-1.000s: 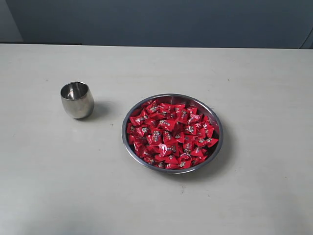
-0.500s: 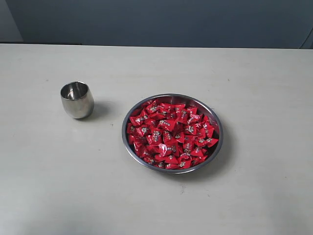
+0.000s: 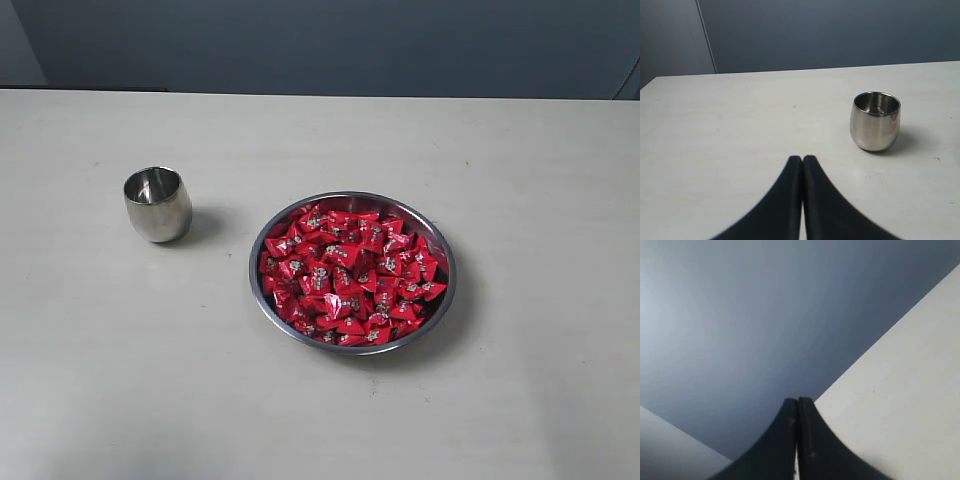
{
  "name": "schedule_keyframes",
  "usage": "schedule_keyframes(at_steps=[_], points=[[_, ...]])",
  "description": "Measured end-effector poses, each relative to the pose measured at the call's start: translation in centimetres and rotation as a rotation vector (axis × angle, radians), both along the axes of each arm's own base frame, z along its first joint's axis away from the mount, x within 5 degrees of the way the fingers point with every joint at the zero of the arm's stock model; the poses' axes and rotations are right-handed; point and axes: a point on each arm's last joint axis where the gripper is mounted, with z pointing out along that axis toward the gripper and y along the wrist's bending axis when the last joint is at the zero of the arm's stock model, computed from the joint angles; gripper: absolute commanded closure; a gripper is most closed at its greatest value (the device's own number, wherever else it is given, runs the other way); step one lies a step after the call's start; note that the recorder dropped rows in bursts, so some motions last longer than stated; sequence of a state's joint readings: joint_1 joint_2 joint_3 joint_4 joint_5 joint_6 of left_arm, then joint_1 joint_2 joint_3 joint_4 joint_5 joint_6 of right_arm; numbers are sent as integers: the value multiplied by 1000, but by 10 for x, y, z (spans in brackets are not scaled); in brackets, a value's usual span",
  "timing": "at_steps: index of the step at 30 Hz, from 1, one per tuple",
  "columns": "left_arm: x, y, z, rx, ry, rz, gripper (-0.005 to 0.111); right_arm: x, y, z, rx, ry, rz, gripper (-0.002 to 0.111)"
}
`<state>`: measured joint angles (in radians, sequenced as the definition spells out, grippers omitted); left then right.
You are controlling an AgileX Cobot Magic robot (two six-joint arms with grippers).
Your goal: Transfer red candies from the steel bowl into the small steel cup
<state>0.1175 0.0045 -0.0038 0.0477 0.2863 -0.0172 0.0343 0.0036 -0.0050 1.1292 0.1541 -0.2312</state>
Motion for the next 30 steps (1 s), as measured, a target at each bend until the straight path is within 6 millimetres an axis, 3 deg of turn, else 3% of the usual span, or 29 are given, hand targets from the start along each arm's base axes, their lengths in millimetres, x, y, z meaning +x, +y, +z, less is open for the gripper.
schedule_keyframes(at_steps=[12, 30], points=[[0, 0, 0, 0, 0, 0, 106, 1, -7, 4, 154, -28, -73, 109], [0, 0, 0, 0, 0, 0, 106, 1, -22, 9, 180, -86, -227, 109]])
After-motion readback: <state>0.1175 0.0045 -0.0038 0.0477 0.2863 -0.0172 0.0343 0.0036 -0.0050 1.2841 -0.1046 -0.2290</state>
